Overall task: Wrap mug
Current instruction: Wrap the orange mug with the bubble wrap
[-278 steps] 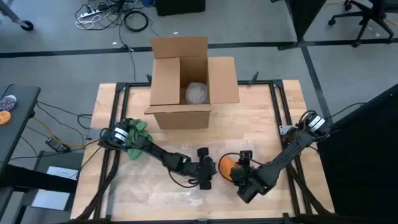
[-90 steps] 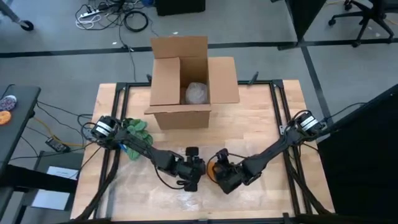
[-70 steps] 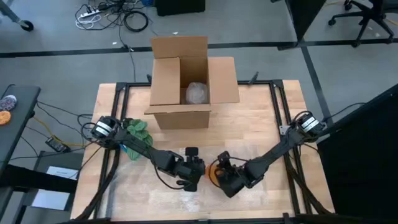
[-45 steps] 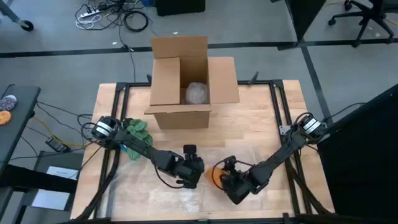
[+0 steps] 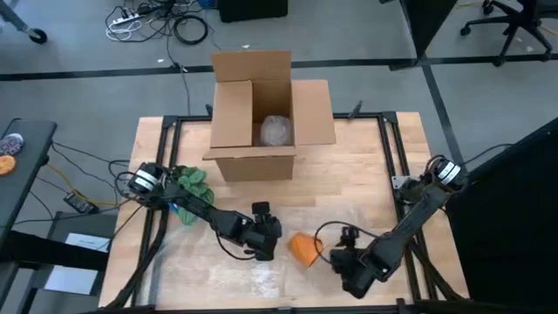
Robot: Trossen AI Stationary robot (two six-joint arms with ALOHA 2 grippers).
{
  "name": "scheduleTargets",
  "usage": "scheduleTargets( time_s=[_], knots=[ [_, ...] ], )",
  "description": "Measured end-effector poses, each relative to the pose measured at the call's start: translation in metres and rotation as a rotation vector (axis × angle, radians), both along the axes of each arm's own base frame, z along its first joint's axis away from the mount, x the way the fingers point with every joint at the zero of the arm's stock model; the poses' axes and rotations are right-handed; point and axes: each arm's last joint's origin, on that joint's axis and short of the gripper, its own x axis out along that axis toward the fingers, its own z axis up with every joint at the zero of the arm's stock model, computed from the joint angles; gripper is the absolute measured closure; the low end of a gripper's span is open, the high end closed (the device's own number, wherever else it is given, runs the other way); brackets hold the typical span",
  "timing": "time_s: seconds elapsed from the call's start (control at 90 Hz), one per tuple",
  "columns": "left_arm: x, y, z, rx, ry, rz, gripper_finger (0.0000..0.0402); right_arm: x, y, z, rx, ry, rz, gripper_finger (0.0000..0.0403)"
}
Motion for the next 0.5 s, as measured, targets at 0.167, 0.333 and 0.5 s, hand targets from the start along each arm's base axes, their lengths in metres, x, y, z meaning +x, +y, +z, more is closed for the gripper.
scheduleTargets(
  time_s=[0.167, 0.333, 0.5],
  knots=[
    [-0.006, 0.003, -0.015, -0.014, -0.068, 0.035, 0.0234, -0.027, 0.002, -0.004, 0.060, 0.225, -0.184, 0.0134],
    [-0.012, 0.019, -0.028, 0.064, -0.110, 0.120, 0.0234, -0.044, 0.007, -0.018, 0.076, 0.222, -0.294, 0.0135],
    [-0.015, 0.043, -0.038, 0.070, -0.098, 0.211, 0.0234, -0.051, 0.014, -0.025, 0.162, 0.191, -0.399, 0.0139]
  ],
)
